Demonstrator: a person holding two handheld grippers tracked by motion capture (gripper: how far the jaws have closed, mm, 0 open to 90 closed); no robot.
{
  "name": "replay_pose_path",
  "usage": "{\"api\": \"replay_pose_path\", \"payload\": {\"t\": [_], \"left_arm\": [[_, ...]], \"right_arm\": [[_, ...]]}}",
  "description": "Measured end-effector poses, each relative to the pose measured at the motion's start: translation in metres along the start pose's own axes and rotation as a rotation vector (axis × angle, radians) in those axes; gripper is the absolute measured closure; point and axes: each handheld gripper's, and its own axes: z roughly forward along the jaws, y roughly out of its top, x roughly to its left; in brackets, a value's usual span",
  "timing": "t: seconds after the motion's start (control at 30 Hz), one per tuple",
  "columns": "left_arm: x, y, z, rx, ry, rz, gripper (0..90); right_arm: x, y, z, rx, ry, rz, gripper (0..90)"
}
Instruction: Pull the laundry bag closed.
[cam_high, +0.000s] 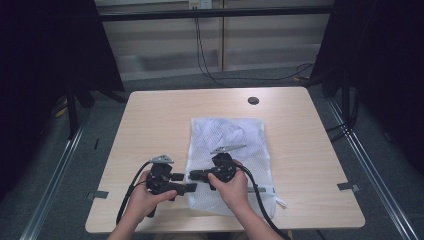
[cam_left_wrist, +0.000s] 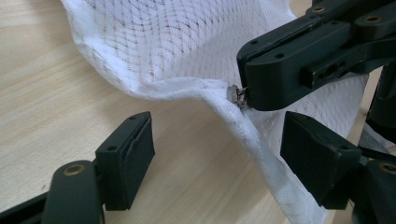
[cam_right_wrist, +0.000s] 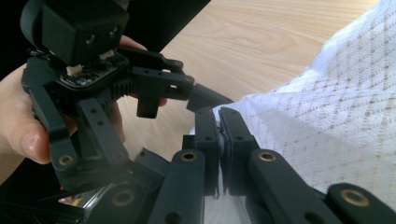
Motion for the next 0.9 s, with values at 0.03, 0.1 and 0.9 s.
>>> {"api": "replay_pose_path", "payload": {"t": [0.03,0.1,0.9], "left_arm": [[-0.0008,0.0002,0.0008,0.002,-0.002,-0.002,27.4],[-0.0009,0.0006,0.0015,0.009,-0.005,0.003,29.9],[-0.0028,0.0035,0.0042,0.008,-0.065,-0.031,70.7]], "right_arm": [[0.0001,0.0000,0.0002,-0.002,0.002,0.000,87.4],[0.0002,0.0000,0.0001,-0.001,0.004,0.002,87.5],[0.0020,0.0003,0.0004,-0.006,0.012,0.007,87.5]]}}
